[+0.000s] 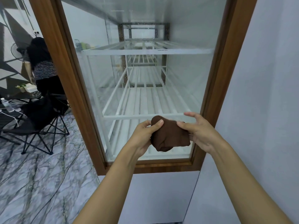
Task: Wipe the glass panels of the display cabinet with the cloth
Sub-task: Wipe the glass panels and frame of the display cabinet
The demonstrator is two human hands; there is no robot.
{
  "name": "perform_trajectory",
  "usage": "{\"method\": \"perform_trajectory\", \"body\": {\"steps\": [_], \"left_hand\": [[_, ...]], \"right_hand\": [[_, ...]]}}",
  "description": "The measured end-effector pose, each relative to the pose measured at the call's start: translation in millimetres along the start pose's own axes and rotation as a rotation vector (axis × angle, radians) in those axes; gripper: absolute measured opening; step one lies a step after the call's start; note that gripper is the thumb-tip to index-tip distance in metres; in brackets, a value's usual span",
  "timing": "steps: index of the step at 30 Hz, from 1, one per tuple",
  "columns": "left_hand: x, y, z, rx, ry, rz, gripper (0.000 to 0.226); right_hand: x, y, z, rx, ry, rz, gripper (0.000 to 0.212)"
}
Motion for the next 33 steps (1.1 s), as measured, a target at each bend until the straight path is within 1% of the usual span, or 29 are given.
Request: {"method": "perform_trajectory", "body": {"steps": [1,2,4,6,9,11,13,15,16,17,19,21,23,27,28,29,30,31,32,33], "left_hand": [[0.3,-1.4,2.6,-0.022,0.018,-0.007,0.063],[1.2,-3.7,5.5,-0.038,0.050,-0.020,0.066],[-0.1,-8.6,6.9,-0.022,0.143,-0.053,0.070],[-0.7,-12.0,7.6,0.081,0.187,-0.077,0.064],[1.3,-13.2,5.7,0.376,0.130,-0.111,0.058],[4.1,-17.2,7.5,0.549,0.026,-0.169,0.045],[5.6,-27.7,11.7,0.650,-0.064,-0.258,0.027],[7.9,-43.2,16.0,0.734,-0.105,-0.347,0.020],[7.9,-51.8,17.4,0.736,-0.113,-0.375,0.020],[6.9,-60.8,17.5,0.698,-0.115,-0.389,0.020],[5.2,-80.5,16.6,0.550,-0.140,-0.424,0.021],[6.2,-104.7,18.1,0.421,-0.247,-0.497,0.030],[11.2,-133.0,19.6,0.339,-0.336,-0.602,0.037],[18.1,-195.4,20.5,0.326,-0.548,-0.830,0.043],[17.3,-206.2,18.5,0.352,-0.626,-0.892,0.045],[14.8,-213.6,16.5,0.412,-0.742,-0.967,0.048],[10.4,-218.1,12.9,0.516,-0.895,-1.053,0.048],[5.9,-218.4,7.4,0.640,-1.052,-1.140,0.044],[4.8,-214.5,1.0,0.742,-1.162,-1.229,0.034],[6.9,-207.9,-6.1,0.821,-1.199,-1.312,0.020]], "right_hand": [[-0.7,2.2,-0.6,0.018,0.032,0.015,0.053],[-1.3,5.0,-2.3,0.024,0.063,0.038,0.053],[-2.3,8.9,-6.2,-0.008,0.120,0.071,0.045],[-1.9,9.9,-9.4,-0.129,0.145,0.096,0.040],[-0.1,12.1,-12.4,-0.415,0.087,0.154,0.041],[0.1,18.9,-16.6,-0.602,0.030,0.236,0.029],[-0.7,27.5,-21.7,-0.723,-0.015,0.315,0.016],[0.7,36.2,-24.4,-0.752,-0.041,0.374,0.012],[2.6,40.5,-25.2,-0.723,-0.040,0.389,0.009],[4.9,45.4,-27.2,-0.674,-0.026,0.400,0.009],[11.1,58.8,-33.3,-0.551,-0.007,0.433,0.011],[19.0,79.5,-42.1,-0.437,-0.034,0.499,0.010],[29.5,107.6,-54.7,-0.365,-0.079,0.605,0.013],[52.0,166.0,-85.3,-0.396,-0.187,0.837,0.019],[56.4,176.8,-92.8,-0.425,-0.214,0.895,0.019],[60.1,184.6,-99.2,-0.460,-0.241,0.951,0.019],[62.0,189.6,-104.0,-0.502,-0.269,1.009,0.020],[62.6,191.7,-106.3,-0.554,-0.303,1.071,0.021],[60.9,191.0,-105.6,-0.618,-0.345,1.128,0.023],[59.0,187.5,-100.6,-0.682,-0.399,1.168,0.027]]}}
Point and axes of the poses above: each hand's wrist, its own x-axis towards the middle knuckle, its own z-axis out of the back of the hand, y = z × x, the point moved 6 cm from there along x, towards the middle knuckle, and after that the axes turned 4 degrees about x, right-handed, at the moved point
